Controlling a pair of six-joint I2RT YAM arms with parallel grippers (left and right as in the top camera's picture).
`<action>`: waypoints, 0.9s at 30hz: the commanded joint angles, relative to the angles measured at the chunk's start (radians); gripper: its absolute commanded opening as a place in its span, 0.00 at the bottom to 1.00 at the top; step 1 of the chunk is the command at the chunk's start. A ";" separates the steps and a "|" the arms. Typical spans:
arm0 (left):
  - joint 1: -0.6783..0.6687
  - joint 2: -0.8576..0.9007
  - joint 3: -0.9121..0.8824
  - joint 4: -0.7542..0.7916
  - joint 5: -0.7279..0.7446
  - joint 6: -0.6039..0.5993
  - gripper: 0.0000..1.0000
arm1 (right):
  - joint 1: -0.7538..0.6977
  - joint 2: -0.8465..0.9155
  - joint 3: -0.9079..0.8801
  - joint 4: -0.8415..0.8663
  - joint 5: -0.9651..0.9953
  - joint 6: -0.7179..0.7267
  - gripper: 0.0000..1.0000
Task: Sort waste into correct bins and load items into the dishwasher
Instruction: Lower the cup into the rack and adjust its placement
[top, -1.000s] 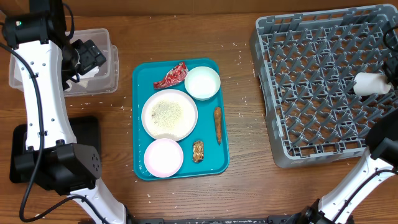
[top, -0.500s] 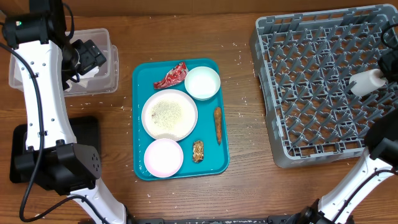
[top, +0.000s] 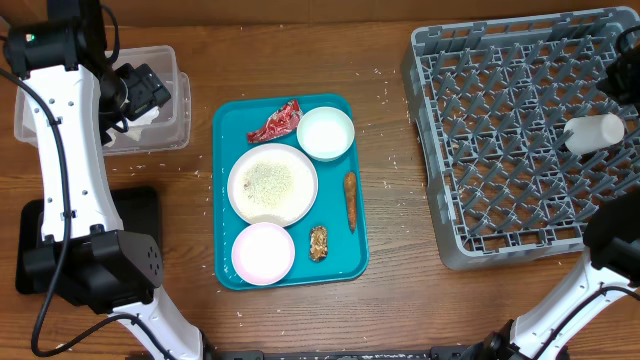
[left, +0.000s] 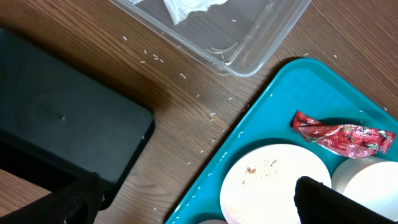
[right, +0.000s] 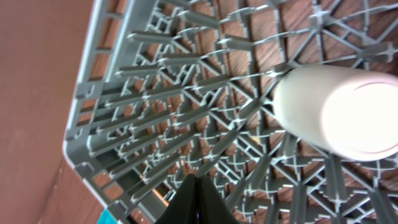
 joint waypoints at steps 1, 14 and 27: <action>-0.001 -0.004 0.004 0.002 -0.013 0.019 1.00 | 0.034 -0.034 0.021 -0.002 0.016 -0.036 0.04; -0.001 -0.004 0.004 0.002 -0.013 0.020 1.00 | 0.003 0.002 0.006 -0.004 0.427 0.099 0.07; -0.001 -0.004 0.004 0.001 -0.013 0.019 1.00 | 0.029 0.086 -0.006 -0.017 0.448 0.101 0.06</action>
